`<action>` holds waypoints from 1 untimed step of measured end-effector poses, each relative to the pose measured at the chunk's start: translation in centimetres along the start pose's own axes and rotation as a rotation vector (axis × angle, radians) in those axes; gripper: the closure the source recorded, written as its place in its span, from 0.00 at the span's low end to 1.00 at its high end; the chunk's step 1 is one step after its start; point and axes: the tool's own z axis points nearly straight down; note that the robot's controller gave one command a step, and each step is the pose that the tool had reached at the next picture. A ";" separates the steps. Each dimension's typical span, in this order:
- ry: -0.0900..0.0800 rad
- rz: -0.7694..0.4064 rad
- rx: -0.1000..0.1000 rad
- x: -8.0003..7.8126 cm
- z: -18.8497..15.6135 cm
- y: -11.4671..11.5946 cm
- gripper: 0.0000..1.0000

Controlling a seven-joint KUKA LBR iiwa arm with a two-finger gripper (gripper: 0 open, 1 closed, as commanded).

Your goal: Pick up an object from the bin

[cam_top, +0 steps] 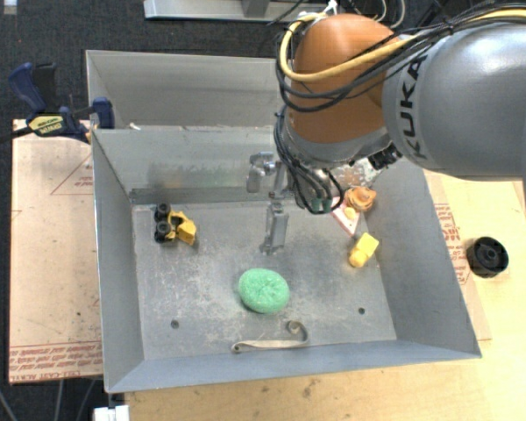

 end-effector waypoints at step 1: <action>0.001 -0.034 0.001 1.2 -1.7 -0.8 0.00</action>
Offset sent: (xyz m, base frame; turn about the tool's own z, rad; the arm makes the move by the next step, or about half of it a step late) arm -0.0543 -0.0243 -0.0096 -0.0788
